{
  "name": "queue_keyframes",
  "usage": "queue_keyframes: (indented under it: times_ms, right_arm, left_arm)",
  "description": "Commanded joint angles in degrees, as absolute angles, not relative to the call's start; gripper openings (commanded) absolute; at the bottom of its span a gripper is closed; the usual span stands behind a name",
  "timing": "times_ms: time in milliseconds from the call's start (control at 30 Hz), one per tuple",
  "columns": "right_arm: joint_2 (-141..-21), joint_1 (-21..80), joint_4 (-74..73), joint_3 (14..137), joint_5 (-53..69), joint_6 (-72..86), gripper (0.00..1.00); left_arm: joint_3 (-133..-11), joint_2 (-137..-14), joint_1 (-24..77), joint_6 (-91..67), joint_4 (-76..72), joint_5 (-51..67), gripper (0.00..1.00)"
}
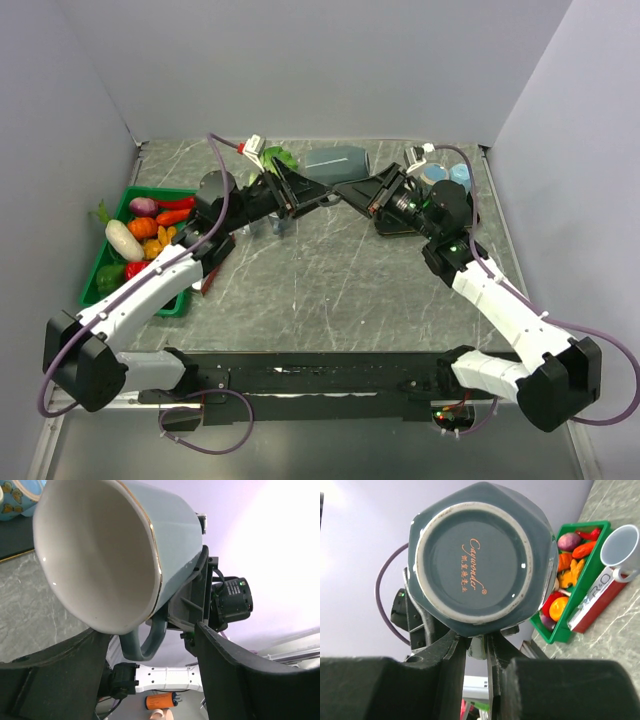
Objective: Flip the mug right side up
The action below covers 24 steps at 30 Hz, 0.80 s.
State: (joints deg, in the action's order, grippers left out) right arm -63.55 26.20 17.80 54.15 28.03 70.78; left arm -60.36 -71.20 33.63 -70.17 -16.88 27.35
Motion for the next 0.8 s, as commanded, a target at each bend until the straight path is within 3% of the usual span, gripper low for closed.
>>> queue_keyframes:
  times_ms: [0,133,400,567,633,667,733,767]
  right_arm:
    - [-59.86,27.25,28.65,54.32,27.6,71.54,0.0]
    - [-59.24,27.51,28.3,53.09,27.16,71.54,0.0]
    - [-58.71,27.42,26.55,52.38,27.25,70.58,0.0]
    - [-57.66,27.42,21.89,51.68,25.84,67.6,0.0]
    - [-57.13,27.51,18.03,51.5,24.09,66.54,0.14]
    - [-56.95,27.42,16.1,51.59,23.65,65.58,0.33]
    - [-56.78,27.42,12.94,51.5,22.07,64.43,0.57]
    - [-56.34,27.42,12.4,50.89,21.19,63.64,0.78]
  left_arm:
    - [-62.31,-72.59,33.84,-74.7,-24.16,28.12,0.68]
    - [-62.4,-73.04,33.84,-75.59,-24.52,28.13,0.56]
    - [-63.98,-73.3,33.84,-73.48,-22.06,27.07,0.03]
    - [-66.35,-73.48,33.75,-69.88,-18.03,24.88,0.01]
    - [-67.76,-73.04,33.84,-66.54,-14.16,23.74,0.01]
    - [-68.02,-72.78,33.84,-64.27,-13.19,22.51,0.01]
    - [-69.34,-72.69,33.84,-61.97,-9.59,21.1,0.01]
    - [-69.87,-72.77,33.84,-59.53,-8.19,19.79,0.01]
